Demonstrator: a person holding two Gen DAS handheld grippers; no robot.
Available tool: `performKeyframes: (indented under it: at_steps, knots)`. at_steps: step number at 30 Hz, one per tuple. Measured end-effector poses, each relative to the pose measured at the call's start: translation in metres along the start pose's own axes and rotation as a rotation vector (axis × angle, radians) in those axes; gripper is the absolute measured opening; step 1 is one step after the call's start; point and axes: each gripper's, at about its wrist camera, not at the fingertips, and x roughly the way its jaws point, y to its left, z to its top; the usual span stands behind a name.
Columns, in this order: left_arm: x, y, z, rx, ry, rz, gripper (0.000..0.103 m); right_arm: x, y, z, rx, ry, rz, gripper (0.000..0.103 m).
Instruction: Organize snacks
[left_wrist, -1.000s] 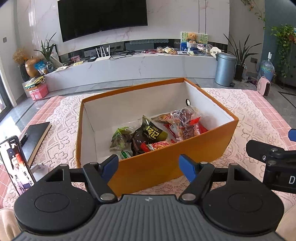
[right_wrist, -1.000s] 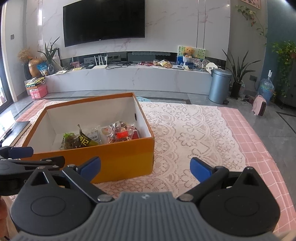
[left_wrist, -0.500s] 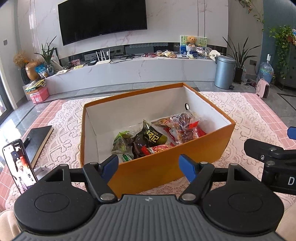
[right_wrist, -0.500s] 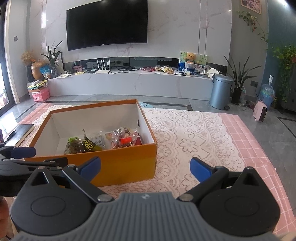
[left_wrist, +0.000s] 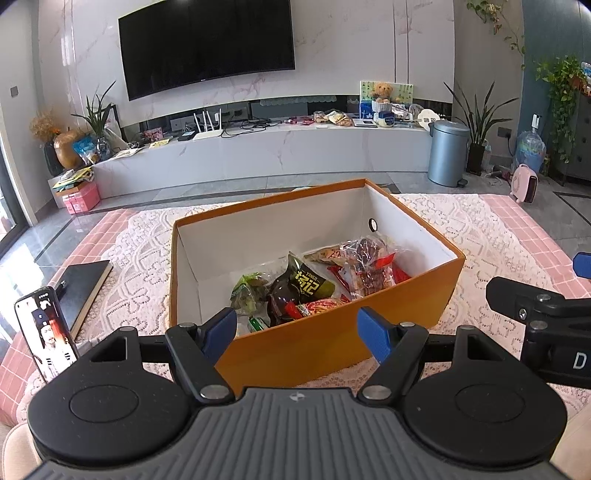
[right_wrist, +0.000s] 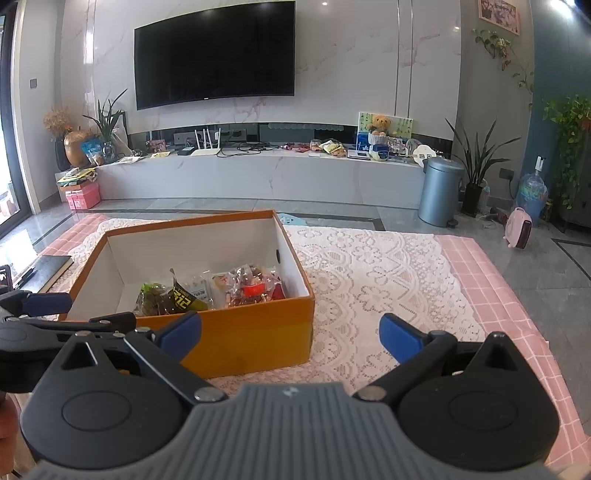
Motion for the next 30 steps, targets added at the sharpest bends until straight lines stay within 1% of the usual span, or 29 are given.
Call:
performKeyframes:
  at_steps: [13,30]
  knots:
    - [-0.0026,0.0028,0.0006,-0.003,-0.007,0.000,0.087,-0.0064,0.0024,0.0008,0.003,-0.017,-0.006,0.099]
    - [0.0006,0.0056,-0.0005,-0.009,0.006,-0.004,0.087,0.0004,0.0043,0.0008,0.003,0.007,-0.014,0.099]
